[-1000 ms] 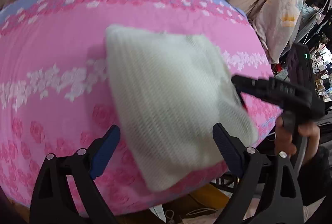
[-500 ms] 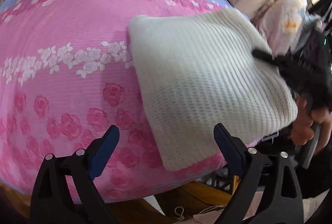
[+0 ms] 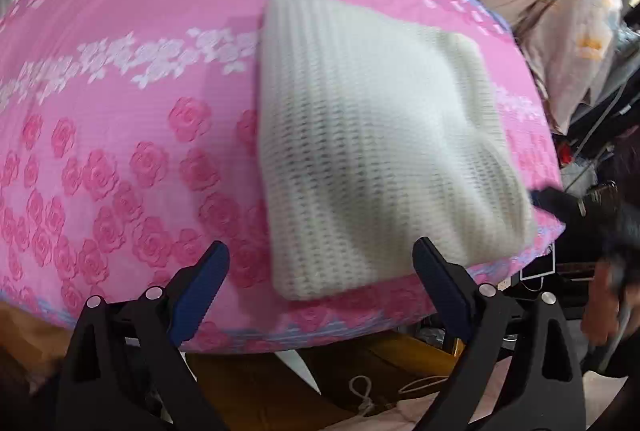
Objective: Fold small clothes
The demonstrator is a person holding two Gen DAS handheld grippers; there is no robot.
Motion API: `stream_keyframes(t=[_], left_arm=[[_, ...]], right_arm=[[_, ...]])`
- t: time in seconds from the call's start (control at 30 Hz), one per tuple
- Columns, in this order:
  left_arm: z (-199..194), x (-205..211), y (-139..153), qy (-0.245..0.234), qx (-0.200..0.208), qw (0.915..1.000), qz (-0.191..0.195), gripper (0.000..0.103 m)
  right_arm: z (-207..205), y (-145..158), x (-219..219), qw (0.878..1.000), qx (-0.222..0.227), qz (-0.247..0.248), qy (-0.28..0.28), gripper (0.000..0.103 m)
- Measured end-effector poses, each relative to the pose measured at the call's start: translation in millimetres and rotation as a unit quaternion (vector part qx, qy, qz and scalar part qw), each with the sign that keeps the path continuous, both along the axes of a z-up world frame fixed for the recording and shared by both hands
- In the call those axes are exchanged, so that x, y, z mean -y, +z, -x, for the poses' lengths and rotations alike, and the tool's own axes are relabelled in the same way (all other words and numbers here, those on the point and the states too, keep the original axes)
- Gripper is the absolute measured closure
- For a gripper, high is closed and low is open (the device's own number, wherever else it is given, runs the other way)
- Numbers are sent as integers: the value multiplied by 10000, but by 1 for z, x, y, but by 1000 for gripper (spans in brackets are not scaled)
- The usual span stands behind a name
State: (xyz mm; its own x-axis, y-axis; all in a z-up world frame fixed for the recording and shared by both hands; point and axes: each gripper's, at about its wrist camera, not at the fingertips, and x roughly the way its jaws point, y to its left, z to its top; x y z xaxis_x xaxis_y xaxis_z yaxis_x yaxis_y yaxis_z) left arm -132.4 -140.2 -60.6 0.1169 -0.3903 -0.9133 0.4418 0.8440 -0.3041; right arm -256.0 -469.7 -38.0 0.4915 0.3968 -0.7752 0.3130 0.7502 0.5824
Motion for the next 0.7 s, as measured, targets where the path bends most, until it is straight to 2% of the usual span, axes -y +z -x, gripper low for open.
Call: stream_keyframes(t=[0.1, 0.13, 0.17, 0.2, 0.3, 0.33, 0.4, 0.43, 0.47, 0.53, 0.6, 0.67, 0.7], left_arm=[[-2, -2, -10, 45, -103, 9998, -163, 12], [-2, -1, -13, 48, -120, 9997, -230, 12], [-2, 1, -17, 43, -131, 9995, -299, 13], [-2, 3, -22, 49, -107, 9989, -462, 13], [-2, 6, -39, 88, -156, 9967, -794, 18], [-3, 7, -44, 114, -239, 9965, -798, 19], [-1, 12, -48, 118, -106, 9957, -917, 18], [-1, 15, -47, 70, -40, 9952, -980, 18], [0, 17, -45, 45, 33, 9946, -1038, 18], [3, 18, -36, 7, 103, 9943, -1060, 19], [6, 13, -19, 32, 195, 9960, -876, 21], [5, 9, 1, 85, 245, 9981, -564, 20], [3, 7, 15, 142, 343, 9987, -358, 19]], right_arm=[[8, -13, -38, 9991, -73, -53, 422, 53], [6, -19, -45, 9986, -74, 21, 516, 59], [2, -26, -51, 9981, -154, 255, 542, 93], [0, -26, -49, 9980, -212, 368, 465, 94], [15, -6, -22, 9992, 307, 227, -81, 95], [18, -13, -15, 9993, 216, 311, -75, 95], [20, -54, -8, 9983, -350, 455, 77, 96], [22, -84, -8, 9975, -633, 239, 218, 97], [25, -85, -5, 9987, -473, 75, 172, 96], [24, -70, -2, 9986, -473, 126, 189, 93], [27, -42, -1, 9981, -342, 463, 213, 70], [27, -16, 1, 9954, -221, 889, 270, 59], [26, -6, 4, 9948, -102, 977, 271, 57]])
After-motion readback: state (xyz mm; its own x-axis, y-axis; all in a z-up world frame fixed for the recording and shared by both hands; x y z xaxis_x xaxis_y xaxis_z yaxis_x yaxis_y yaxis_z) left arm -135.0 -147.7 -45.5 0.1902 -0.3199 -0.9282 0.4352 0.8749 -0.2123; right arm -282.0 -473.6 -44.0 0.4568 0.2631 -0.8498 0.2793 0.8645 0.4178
